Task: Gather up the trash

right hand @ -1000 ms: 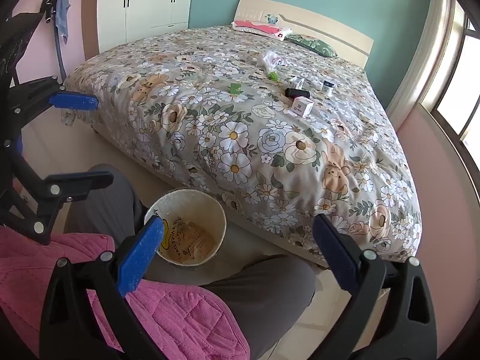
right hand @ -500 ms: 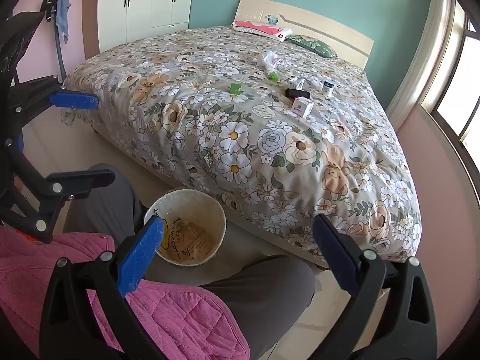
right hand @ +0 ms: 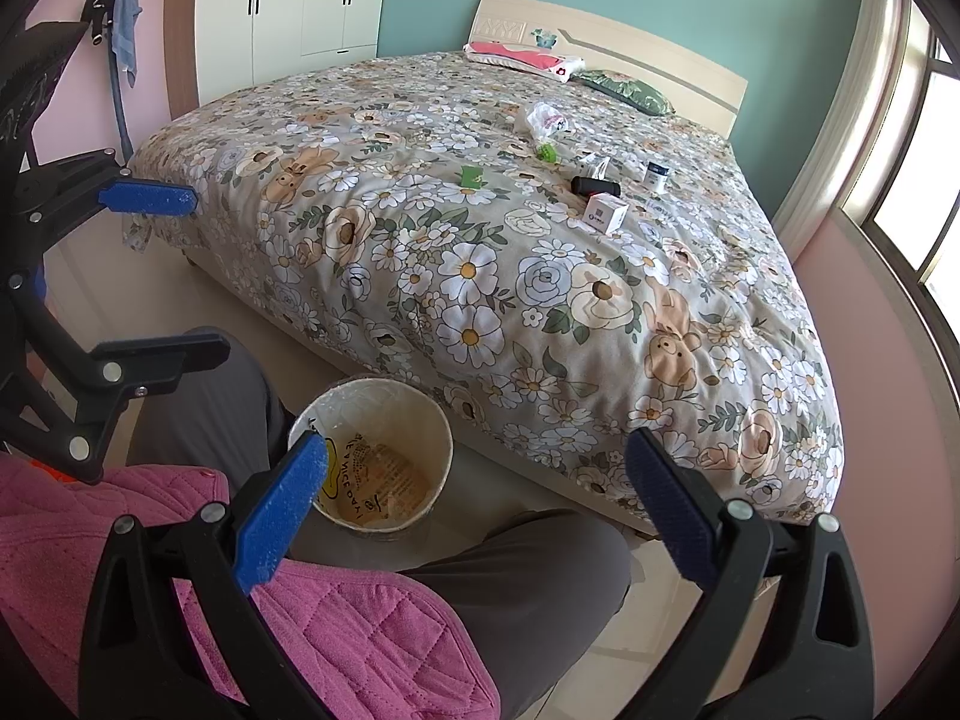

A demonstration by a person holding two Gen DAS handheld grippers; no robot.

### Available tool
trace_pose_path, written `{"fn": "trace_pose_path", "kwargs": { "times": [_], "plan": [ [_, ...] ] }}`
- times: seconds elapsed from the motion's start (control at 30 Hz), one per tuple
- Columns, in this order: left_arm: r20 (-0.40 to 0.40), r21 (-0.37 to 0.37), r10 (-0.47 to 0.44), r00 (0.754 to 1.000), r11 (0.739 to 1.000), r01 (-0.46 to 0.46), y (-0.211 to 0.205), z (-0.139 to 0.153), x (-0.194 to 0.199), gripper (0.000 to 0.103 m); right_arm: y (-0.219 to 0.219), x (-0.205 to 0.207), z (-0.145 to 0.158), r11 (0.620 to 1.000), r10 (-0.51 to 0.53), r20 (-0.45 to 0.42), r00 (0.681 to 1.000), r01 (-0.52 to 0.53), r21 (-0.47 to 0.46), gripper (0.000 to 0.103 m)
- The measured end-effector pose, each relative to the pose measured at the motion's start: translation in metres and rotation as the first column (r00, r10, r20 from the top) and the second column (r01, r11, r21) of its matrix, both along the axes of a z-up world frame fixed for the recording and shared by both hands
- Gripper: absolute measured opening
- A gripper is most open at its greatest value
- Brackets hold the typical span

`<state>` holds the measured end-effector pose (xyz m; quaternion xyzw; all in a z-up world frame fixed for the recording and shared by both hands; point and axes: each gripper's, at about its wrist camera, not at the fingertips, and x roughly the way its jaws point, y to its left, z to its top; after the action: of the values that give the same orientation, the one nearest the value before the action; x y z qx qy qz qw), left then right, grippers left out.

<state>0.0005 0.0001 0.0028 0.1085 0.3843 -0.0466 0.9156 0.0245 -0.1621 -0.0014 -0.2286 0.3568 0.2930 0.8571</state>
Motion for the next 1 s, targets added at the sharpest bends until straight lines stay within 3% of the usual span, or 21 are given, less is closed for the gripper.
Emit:
{"fn": "trace_pose_path", "kwargs": {
  "times": [1.0],
  "plan": [
    [0.004, 0.005, 0.000, 1.000, 1.000, 0.000, -0.0010, 0.0025, 0.0011, 0.100, 0.0008, -0.0005, 0.0001, 1.000, 0.003, 0.002, 1.000, -0.003, -0.003, 0.097]
  ]
}}
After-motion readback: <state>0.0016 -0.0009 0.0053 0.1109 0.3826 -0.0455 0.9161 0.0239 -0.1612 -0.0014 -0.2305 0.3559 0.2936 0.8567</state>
